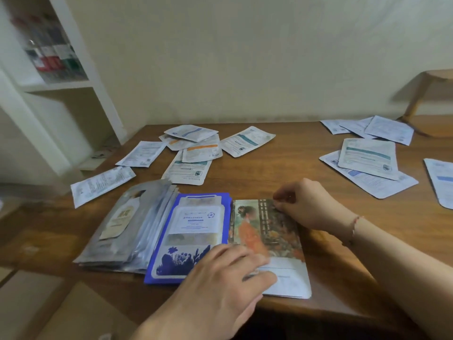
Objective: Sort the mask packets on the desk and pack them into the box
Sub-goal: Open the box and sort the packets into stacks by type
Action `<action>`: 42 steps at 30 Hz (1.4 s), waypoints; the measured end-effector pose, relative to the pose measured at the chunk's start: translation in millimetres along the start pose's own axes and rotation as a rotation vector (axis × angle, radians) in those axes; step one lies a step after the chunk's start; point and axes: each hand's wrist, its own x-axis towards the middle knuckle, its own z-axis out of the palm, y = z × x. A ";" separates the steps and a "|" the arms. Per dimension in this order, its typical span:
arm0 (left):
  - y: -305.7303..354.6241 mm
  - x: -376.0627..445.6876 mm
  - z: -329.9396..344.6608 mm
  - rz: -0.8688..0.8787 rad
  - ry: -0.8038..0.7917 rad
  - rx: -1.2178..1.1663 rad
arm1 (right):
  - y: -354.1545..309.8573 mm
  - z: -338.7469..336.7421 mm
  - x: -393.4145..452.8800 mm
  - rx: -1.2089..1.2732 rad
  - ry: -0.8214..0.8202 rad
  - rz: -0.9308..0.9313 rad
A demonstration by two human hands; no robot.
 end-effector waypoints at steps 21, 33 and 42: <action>5.0 18.7 8.5 -0.036 -0.103 0.008 | 8.8 2.3 -11.7 -0.096 0.075 -0.134; -25.9 -11.6 52.1 -0.490 -0.041 -0.181 | -72.7 40.6 159.6 -0.652 -0.243 -0.371; -8.8 23.0 11.1 -0.294 0.010 -0.228 | -40.5 34.7 149.8 -0.538 -0.189 -0.435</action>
